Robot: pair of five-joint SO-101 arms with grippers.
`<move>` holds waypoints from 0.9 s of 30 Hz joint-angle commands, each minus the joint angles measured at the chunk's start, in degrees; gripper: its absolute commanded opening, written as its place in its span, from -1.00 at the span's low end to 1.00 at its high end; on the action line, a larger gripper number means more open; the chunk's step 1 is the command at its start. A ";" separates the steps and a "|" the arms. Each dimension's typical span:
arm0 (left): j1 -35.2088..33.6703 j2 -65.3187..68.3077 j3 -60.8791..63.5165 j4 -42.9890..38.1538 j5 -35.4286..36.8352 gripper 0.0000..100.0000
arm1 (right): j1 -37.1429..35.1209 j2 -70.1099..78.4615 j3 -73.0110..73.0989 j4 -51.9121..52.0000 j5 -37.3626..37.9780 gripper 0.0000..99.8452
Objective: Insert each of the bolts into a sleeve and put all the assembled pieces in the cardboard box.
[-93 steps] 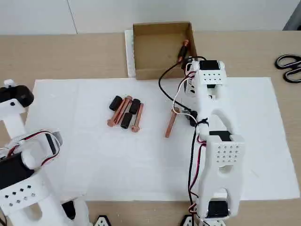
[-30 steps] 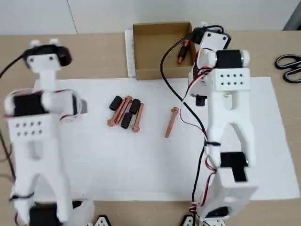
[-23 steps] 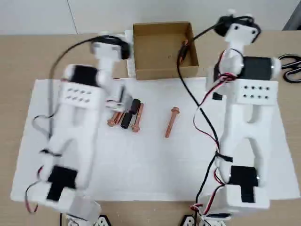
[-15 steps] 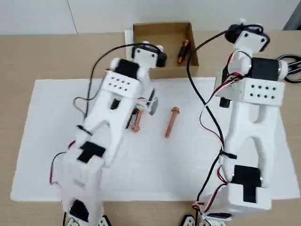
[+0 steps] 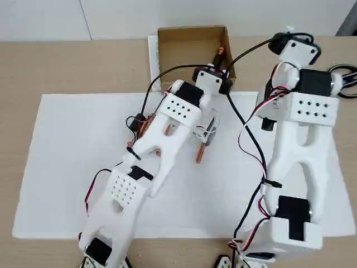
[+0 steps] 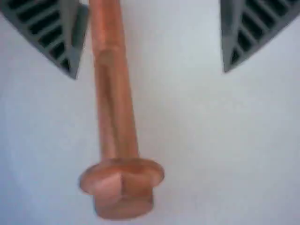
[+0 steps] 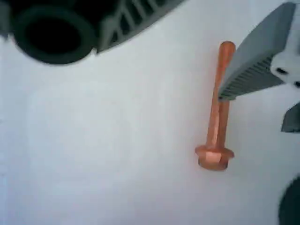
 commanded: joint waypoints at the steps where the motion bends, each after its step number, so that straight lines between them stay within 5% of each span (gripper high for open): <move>1: 0.35 0.00 -2.68 0.88 0.79 -0.63 | 0.22 -3.12 -0.26 0.40 0.44 -1.00; 27: 3.16 2.90 -2.51 -6.77 5.45 -0.63 | 0.13 -3.47 3.34 0.31 0.44 -0.99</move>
